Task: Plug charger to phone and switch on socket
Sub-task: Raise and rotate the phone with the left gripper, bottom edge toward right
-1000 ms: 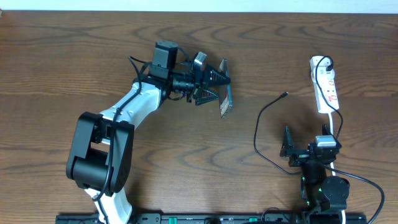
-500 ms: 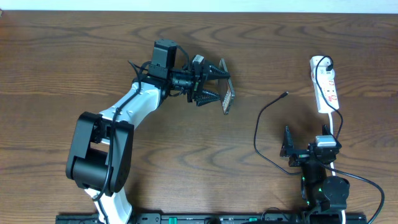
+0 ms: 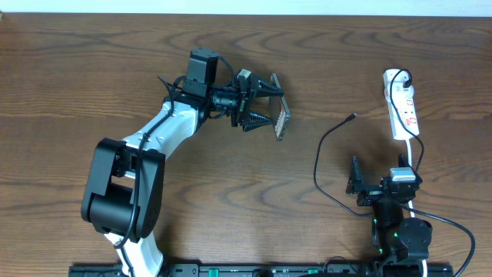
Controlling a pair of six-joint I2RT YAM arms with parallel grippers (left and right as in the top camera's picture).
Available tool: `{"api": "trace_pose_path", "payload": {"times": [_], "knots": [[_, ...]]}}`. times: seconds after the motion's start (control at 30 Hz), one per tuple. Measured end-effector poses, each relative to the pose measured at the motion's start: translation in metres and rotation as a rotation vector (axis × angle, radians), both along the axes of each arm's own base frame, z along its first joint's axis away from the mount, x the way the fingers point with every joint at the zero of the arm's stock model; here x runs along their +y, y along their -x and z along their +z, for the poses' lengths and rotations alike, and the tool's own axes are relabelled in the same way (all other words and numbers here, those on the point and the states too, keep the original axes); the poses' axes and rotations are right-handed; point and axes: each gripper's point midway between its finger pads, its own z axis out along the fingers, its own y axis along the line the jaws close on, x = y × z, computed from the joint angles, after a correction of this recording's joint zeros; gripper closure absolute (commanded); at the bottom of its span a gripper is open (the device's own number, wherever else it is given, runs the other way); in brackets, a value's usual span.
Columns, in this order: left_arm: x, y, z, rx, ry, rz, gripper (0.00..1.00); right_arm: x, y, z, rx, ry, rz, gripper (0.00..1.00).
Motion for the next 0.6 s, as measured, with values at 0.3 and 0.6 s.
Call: {"api": "trace_pose_path", "payload": {"times": [0.3, 0.6], "knots": [[-0.0002, 0.0013, 0.001, 0.025, 0.005, -0.002, 0.46, 0.0, 0.0, 0.0, 0.0, 0.0, 0.0, 0.01], [-0.0003, 0.002, 0.0015, 0.032, 0.008, -0.005, 0.45, -0.0001, 0.0, 0.0, 0.0, 0.0, 0.0, 0.01]]}}
